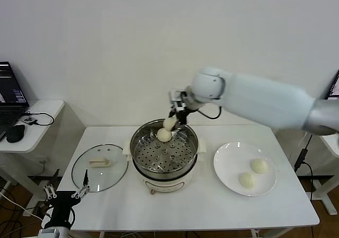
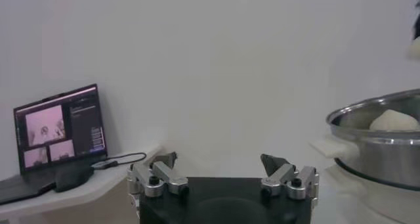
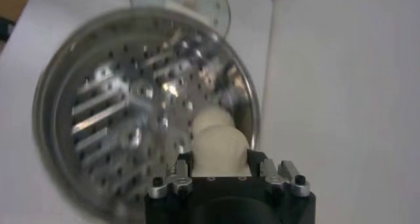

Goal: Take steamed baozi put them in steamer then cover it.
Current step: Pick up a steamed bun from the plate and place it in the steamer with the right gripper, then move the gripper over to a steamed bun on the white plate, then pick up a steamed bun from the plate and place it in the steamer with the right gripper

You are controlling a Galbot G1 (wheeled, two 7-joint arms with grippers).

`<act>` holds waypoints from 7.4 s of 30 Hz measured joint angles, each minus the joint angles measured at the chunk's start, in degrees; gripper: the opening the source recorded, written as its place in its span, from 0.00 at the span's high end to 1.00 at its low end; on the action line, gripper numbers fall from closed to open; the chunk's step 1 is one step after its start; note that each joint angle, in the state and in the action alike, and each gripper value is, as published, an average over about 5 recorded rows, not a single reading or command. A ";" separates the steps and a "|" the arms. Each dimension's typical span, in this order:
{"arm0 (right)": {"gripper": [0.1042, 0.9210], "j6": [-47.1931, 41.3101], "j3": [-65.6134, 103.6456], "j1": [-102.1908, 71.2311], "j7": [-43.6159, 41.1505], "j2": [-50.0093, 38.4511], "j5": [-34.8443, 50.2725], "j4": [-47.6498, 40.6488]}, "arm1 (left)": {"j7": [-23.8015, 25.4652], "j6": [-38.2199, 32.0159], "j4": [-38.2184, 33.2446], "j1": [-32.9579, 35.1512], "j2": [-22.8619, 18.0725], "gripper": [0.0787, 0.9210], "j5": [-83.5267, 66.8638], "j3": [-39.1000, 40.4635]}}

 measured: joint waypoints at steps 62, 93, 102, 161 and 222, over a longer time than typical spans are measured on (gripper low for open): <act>0.12 7.69 -0.91 2.98 -14.70 -29.43 -13.82 17.15 | 0.12 -0.06 -2.41 0.60 -0.23 0.12 2.06 1.73; 0.12 12.90 29.85 -39.93 -12.08 -42.14 -35.85 12.33 | -0.01 0.09 -2.00 2.05 -1.67 0.12 4.16 0.88; 0.12 12.74 30.61 -42.42 -11.66 -38.85 -37.46 8.63 | -0.02 -0.04 -1.63 2.26 -1.70 0.12 3.95 0.25; 0.47 9.32 13.45 -9.88 -11.26 -29.37 -23.31 8.79 | -0.07 0.00 -1.99 1.39 -1.12 0.12 3.33 1.21; 0.15 36.23 -3.50 -3.25 -11.07 1.83 -28.56 4.96 | -0.31 -0.59 -1.64 0.80 -2.20 0.12 2.58 -0.66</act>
